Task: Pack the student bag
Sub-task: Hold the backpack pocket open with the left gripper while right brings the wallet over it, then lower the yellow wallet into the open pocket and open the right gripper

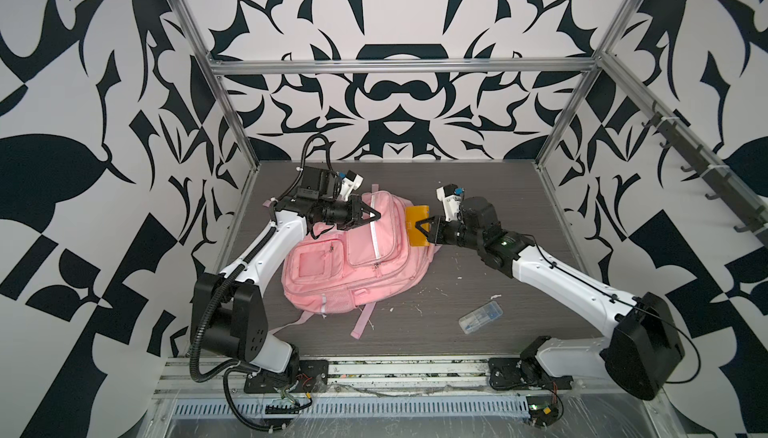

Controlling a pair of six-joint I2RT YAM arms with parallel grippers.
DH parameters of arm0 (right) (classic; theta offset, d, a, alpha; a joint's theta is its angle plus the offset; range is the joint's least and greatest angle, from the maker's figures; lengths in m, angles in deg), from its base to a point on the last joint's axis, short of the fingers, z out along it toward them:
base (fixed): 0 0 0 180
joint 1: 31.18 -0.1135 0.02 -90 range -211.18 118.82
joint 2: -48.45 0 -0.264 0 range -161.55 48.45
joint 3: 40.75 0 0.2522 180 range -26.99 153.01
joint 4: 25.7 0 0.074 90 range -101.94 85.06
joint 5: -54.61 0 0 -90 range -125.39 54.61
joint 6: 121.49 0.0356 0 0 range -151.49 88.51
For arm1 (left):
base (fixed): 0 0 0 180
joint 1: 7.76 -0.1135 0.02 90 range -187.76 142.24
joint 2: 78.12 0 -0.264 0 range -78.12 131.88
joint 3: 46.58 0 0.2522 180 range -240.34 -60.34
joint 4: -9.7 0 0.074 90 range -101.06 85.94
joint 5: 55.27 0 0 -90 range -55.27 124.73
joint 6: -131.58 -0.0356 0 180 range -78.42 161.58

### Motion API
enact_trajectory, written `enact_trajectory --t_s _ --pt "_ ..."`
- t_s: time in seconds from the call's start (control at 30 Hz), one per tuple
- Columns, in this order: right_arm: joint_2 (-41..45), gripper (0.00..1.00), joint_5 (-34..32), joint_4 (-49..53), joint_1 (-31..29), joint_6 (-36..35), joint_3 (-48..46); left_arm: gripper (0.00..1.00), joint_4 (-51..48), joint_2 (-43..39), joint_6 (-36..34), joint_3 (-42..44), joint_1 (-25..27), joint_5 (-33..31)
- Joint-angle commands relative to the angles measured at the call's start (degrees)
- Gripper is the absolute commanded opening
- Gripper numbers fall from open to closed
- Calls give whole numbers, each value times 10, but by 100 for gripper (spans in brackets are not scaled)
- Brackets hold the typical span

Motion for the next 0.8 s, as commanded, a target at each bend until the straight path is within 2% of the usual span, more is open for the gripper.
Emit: enact_trajectory --t_s 0.0,0.13,0.3,0.5,0.77 --pt "3 0 -11 9 -8 -58 67 0 63 -19 -1 -22 6 74" --pt "-6 0 -9 49 -8 -92 108 0 67 -21 -2 -14 6 80" --pt "-19 0 -1 59 -9 -81 115 0 110 -19 27 -2 6 87" --pt "-38 0 4 32 -8 -26 91 0 125 -17 38 -6 6 91" --pt "-88 0 50 -101 -17 73 44 0 125 -14 37 -3 10 88"
